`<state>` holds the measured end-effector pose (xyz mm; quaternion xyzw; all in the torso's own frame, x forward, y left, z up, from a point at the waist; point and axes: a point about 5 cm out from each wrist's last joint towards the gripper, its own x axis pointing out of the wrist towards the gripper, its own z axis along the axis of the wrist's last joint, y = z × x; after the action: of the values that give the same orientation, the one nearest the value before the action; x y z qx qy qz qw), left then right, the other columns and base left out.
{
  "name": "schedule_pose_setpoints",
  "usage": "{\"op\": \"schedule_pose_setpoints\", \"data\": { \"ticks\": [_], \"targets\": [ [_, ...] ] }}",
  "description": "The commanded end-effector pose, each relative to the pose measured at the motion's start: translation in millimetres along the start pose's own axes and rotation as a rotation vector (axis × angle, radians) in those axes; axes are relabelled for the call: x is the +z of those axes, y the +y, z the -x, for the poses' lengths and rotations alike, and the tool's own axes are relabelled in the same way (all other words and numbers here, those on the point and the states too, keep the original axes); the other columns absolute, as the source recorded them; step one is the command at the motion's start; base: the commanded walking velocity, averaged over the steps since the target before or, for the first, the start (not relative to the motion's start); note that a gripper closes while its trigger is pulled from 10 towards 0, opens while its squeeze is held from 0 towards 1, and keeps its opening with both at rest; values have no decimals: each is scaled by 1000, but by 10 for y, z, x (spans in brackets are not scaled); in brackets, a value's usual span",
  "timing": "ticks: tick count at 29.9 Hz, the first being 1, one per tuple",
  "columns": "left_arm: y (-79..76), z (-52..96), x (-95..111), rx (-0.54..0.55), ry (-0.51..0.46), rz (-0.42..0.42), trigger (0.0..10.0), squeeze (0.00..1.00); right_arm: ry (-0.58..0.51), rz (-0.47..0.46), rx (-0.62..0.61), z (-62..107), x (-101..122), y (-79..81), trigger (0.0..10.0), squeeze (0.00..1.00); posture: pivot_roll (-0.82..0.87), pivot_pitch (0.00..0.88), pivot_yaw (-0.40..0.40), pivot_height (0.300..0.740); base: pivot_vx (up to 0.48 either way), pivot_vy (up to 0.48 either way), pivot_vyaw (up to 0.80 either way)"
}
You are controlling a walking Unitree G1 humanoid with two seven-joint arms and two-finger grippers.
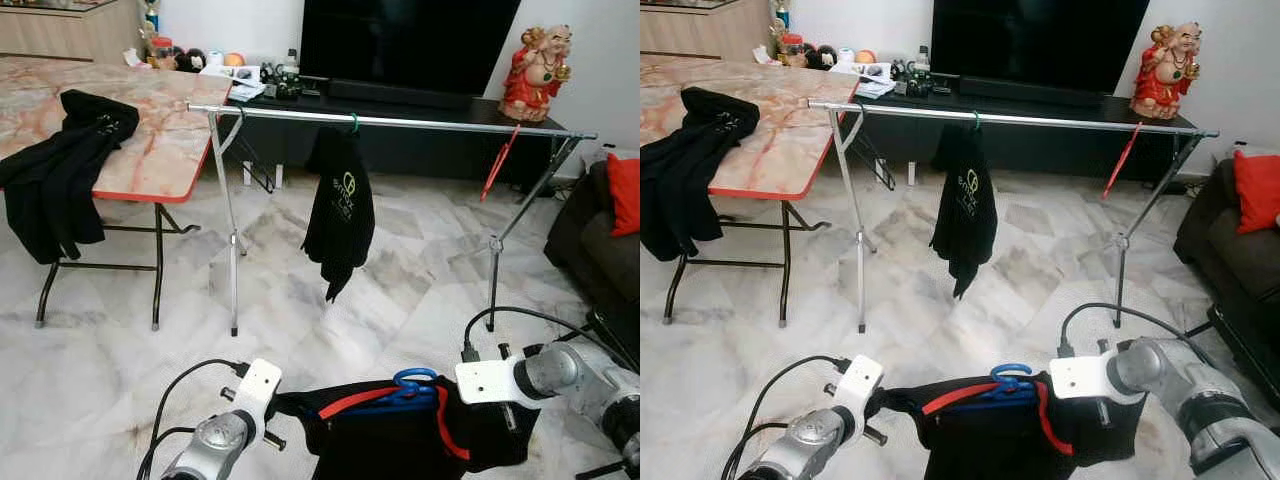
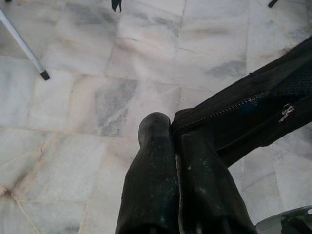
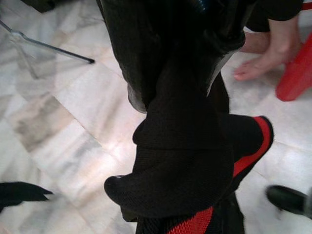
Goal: Hang hanger
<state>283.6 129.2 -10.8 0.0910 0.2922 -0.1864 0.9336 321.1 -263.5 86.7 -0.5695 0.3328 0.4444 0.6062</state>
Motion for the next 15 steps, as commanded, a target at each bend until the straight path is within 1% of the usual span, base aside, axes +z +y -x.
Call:
{"op": "schedule_pose_setpoints", "data": {
  "ticks": [1,3,6,8,9,11,12,15],
  "targets": [
    [703,358,-542,299,236,2,0,0,357,-165,-58,464,-781,58,0,0,109,25,-109,740,0,0,0],
    [724,359,-491,275,216,-22,0,0,372,-177,-110,426,-768,40,0,0,111,27,-108,740,0,0,0],
    [729,354,-426,246,186,-30,0,0,360,-178,-103,356,-734,78,0,0,113,27,-107,740,0,0,0],
    [718,343,-350,210,140,-11,0,0,324,-202,-104,291,-683,101,0,0,118,27,-108,740,0,0,0],
    [694,332,-265,164,87,17,0,0,298,-206,-109,238,-636,113,0,0,118,27,-108,740,0,0,0],
    [652,326,-133,94,16,42,0,0,259,-218,-118,154,-562,135,0,0,120,27,-107,740,0,0,0],
    [625,329,-69,50,-14,41,0,0,241,-225,-118,112,-523,148,0,0,120,27,-107,740,0,0,0],
    [562,349,28,-37,-54,22,0,0,194,-259,-123,30,-443,172,0,0,125,27,-105,740,0,0,0]
  ]
}}
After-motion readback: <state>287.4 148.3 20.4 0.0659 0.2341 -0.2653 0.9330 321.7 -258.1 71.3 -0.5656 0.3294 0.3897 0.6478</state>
